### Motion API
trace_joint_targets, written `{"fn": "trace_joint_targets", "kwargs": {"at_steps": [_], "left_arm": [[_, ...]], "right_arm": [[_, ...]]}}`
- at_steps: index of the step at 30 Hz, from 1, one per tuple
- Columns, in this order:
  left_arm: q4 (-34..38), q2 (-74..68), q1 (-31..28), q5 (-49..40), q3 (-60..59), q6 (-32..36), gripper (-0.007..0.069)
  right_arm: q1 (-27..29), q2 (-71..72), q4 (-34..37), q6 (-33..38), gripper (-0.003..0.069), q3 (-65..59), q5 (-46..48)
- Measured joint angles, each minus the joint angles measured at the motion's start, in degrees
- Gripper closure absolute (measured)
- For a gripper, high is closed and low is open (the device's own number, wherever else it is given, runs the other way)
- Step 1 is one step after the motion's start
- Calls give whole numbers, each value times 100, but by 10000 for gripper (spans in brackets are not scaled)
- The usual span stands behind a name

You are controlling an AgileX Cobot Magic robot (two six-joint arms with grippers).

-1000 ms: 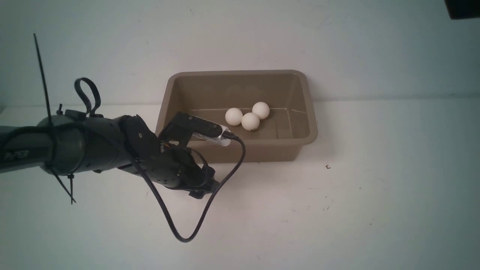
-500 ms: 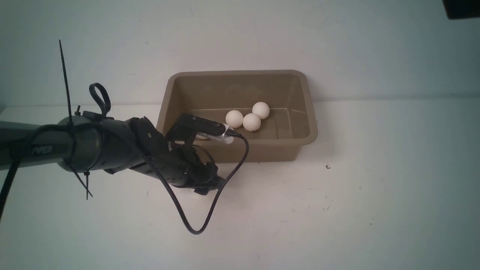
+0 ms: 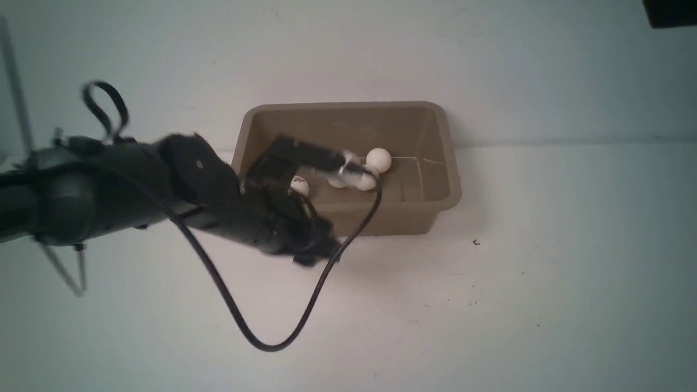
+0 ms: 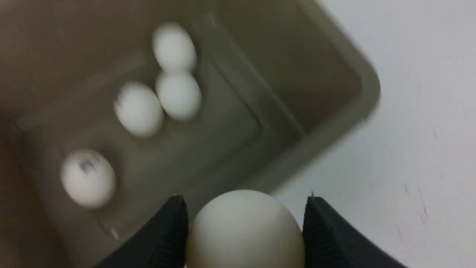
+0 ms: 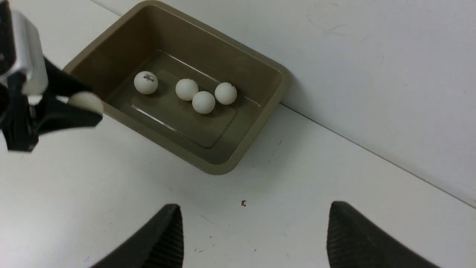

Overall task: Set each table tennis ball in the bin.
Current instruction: Use the left arm to clamp the table tennis ball closest to it, then use the left arm to put the table tennis ball into the box

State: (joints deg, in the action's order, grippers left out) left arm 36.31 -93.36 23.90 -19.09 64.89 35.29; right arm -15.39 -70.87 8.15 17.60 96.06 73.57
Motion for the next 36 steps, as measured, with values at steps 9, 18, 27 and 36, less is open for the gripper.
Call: {"fn": "trace_joint_targets", "kwargs": {"at_steps": [9,18,27,36], "left_arm": [[-73,-517,-416,-46,1290,2,272],[-244,-2174,-724,-1031,2685,121,272],[-284,-2513,-719,-1519,3102,598,258],[-284,-2513,-719,-1476,3117,548,110]], "right_arm": [[0,0,0,0,186,0,0],[0,0,0,0,186,0,0],[0,0,0,0,197,0,0],[0,0,0,0,197,0,0]]}}
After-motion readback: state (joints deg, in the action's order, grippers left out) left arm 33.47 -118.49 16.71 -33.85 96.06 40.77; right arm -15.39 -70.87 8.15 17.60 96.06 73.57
